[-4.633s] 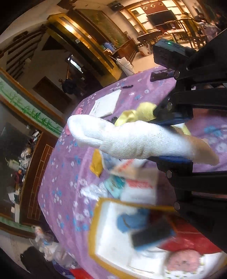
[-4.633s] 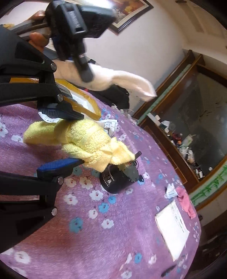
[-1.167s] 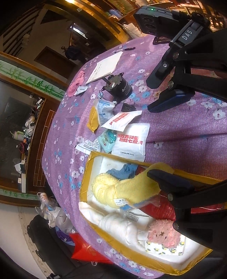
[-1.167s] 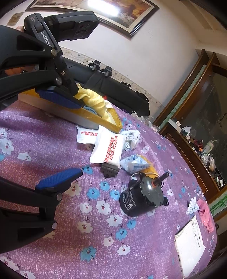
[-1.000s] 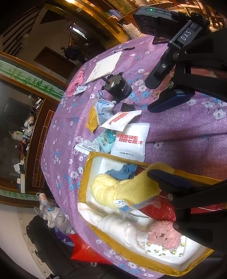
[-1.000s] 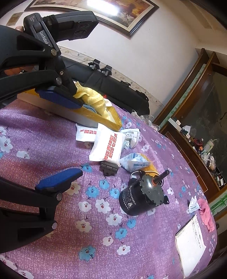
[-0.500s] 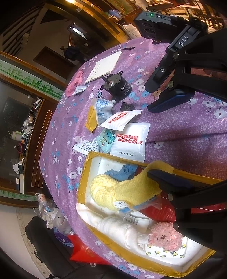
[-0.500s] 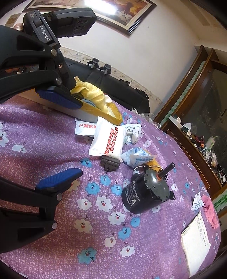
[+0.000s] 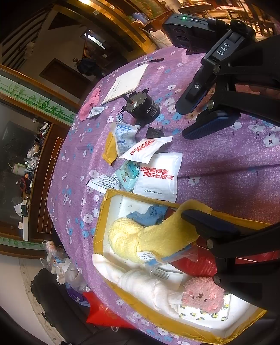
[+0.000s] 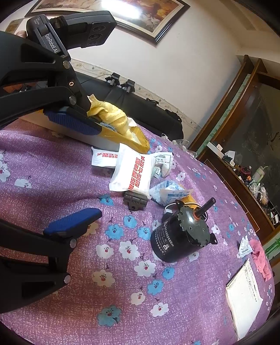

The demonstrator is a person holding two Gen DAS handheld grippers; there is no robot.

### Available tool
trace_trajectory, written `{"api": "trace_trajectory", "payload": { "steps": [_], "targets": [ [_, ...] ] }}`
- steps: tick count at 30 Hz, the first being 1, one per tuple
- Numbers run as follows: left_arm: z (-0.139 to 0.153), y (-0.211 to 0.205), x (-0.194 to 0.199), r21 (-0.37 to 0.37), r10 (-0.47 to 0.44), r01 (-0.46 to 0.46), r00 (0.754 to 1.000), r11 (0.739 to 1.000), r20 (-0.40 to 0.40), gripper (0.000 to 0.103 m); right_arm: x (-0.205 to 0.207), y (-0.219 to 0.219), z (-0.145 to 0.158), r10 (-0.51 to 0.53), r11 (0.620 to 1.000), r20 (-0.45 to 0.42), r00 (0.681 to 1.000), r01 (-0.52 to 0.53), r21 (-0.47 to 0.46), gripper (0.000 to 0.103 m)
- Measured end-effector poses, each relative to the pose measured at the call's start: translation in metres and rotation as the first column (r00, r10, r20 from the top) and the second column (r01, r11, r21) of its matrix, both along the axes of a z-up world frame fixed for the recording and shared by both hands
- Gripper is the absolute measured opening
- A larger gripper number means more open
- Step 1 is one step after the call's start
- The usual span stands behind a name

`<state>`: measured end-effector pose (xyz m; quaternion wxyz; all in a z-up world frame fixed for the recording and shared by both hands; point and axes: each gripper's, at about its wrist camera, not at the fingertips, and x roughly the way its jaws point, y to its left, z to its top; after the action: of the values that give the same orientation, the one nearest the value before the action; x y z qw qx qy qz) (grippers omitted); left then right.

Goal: Organize soft objects
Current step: 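Withdraw both grippers from the foam box, then grasp the white paper packet with the right gripper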

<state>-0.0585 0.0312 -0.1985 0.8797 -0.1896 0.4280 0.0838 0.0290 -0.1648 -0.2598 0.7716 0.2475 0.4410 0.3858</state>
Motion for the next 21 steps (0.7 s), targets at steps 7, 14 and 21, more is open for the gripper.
{"api": "trace_trajectory", "payload": {
  "steps": [7, 14, 21],
  "targets": [
    [0.0005, -0.0018, 0.0003, -0.001, -0.008, 0.008, 1.000, 1.000, -0.001, 0.071, 0.0002, 0.0009, 0.0000, 0.003, 1.000, -0.001, 1.000, -0.003, -0.004, 0.069],
    [0.0009, -0.0038, -0.0001, -0.001, -0.012, 0.012, 1.000, 1.000, 0.000, 0.071, -0.0004, 0.0015, 0.0000, 0.002, 1.000, -0.003, 1.000, -0.002, -0.005, 0.069],
    [0.0020, -0.0048, -0.0009, 0.003, -0.016, 0.016, 1.000, 1.000, -0.001, 0.071, -0.0004, 0.0008, 0.0007, 0.001, 1.000, -0.001, 1.000, -0.001, -0.004, 0.069]
  ]
}}
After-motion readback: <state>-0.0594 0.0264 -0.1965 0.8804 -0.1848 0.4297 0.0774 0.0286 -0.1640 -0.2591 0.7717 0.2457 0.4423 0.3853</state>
